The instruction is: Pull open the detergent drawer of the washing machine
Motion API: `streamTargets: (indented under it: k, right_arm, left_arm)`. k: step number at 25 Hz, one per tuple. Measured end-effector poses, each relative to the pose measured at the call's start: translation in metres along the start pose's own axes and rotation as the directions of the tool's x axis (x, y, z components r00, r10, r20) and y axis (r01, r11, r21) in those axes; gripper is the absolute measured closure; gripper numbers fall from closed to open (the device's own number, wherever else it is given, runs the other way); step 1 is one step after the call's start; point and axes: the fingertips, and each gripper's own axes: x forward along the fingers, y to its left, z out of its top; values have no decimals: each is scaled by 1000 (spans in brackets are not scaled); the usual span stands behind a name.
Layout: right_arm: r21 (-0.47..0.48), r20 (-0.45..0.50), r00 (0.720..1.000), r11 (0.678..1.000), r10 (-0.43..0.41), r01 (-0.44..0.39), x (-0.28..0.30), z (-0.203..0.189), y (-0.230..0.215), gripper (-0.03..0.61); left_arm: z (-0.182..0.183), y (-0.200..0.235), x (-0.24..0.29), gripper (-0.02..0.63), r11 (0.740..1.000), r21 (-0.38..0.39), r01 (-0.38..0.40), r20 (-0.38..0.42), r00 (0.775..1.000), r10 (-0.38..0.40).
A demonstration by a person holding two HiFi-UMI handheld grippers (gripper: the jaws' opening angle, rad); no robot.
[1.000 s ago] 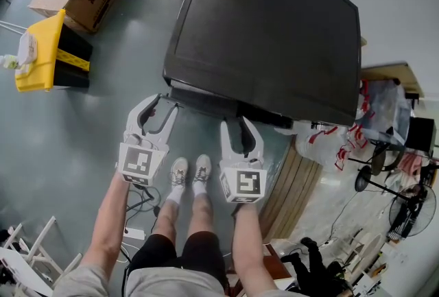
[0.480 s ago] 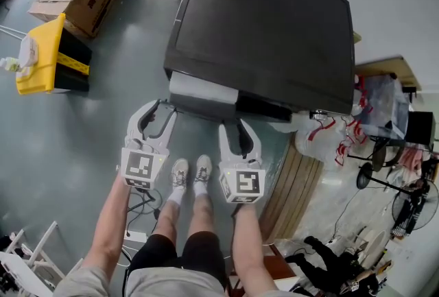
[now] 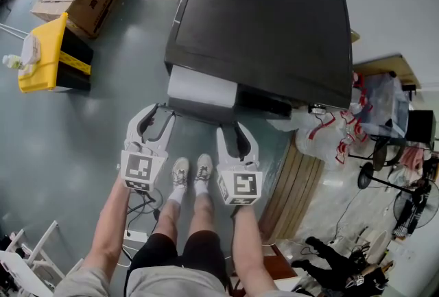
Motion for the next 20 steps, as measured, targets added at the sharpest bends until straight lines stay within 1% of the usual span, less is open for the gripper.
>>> streamTargets:
  k: [20]
  right_arm:
    - [11,-7,1000,1000,-4,4,-44,-19,24,422]
  left_arm:
    - [-18,-20,-46,434,1000,-10,-2,-24,1000,2]
